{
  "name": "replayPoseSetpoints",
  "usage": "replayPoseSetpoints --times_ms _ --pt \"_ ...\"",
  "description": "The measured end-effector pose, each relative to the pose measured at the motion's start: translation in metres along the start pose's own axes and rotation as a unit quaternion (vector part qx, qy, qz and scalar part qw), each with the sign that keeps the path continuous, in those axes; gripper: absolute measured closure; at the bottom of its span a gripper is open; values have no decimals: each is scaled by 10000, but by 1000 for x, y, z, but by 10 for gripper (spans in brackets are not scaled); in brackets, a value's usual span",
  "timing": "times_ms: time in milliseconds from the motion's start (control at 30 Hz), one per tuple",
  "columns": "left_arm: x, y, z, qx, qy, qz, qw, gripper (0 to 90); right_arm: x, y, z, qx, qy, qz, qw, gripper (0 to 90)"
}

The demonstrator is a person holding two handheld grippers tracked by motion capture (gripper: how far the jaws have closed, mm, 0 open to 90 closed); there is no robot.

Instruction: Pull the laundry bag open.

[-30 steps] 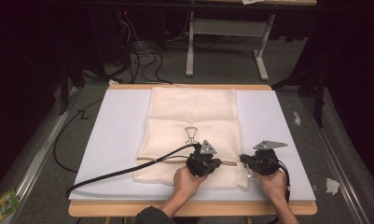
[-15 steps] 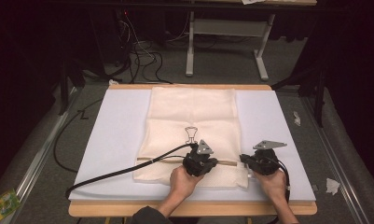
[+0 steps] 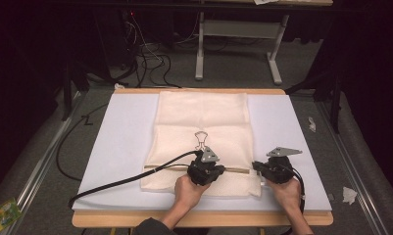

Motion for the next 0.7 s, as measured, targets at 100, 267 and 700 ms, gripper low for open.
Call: replayPoseSetpoints --times_ms 100,267,700 --pt "1 -1 -2 -5 -1 1 10000 872 0 0 0 11 -15 26 10000 890" --pt "3 -2 -6 -102 -27 -11 9999 871 0 0 0 -15 1 10 10000 890" --pt "10 -8 -10 -129 24 -74 9999 871 -1 0 1 -43 -44 3 10000 890"
Point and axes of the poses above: each handheld gripper's, and its own axes: z roughly forward along the jaws, y roughly out of its top, x roughly to its left, the point moved 9 cm from there along z, roughly forward along the jaws, and after that the axes turned 6 degrees about y, right-handed, at the moved point
